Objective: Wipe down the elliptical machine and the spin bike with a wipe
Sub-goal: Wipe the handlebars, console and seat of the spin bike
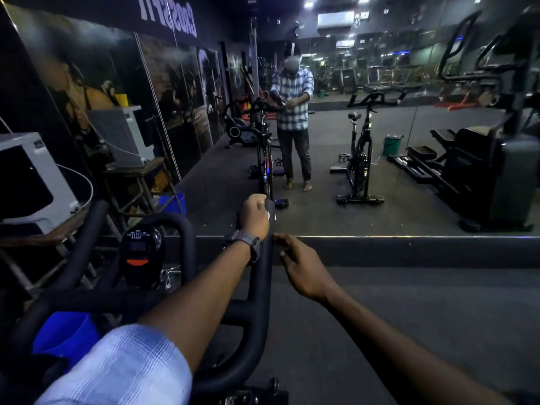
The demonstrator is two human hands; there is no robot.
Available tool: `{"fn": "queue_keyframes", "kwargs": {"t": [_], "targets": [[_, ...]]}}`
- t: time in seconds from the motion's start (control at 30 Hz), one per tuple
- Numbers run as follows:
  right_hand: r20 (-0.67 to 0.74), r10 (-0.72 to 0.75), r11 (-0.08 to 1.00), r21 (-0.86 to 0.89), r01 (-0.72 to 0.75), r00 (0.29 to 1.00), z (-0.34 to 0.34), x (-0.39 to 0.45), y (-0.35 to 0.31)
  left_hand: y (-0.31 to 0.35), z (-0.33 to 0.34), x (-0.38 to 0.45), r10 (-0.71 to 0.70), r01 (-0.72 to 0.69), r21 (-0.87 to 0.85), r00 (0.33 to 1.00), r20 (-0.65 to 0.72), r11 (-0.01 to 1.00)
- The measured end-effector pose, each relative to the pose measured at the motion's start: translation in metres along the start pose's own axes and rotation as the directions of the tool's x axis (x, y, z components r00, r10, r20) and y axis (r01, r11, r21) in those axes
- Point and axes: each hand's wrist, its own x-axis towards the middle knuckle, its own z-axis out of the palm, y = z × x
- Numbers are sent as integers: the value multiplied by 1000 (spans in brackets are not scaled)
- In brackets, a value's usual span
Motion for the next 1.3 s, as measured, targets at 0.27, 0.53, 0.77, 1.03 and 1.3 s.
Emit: {"fn": "queue_keyframes", "kwargs": {"t": [0.27, 0.53, 0.77, 1.03, 1.3], "targets": [[-271, -164, 975, -193, 114, 948, 32, 13, -10, -48, -39, -60, 314, -524, 463, 833, 456, 715], [46, -505, 729, -511, 455, 862, 66, -2, -27, -122, -104, -132, 453, -795, 436, 601, 659, 421], [208, -500, 809, -235, 539, 841, 109, -16, -68, -162, -198, -112, 483, -850, 422, 526, 700, 314], [-14, -379, 925, -11, 379, 925, 115, -11, -64, -175, -190, -113, 671, -729, 542, 650, 357, 418], [-11, -392, 918, -77, 390, 920, 114, -12, -62, -196, -234, -109, 565, -520, 646, 809, 163, 558]]}}
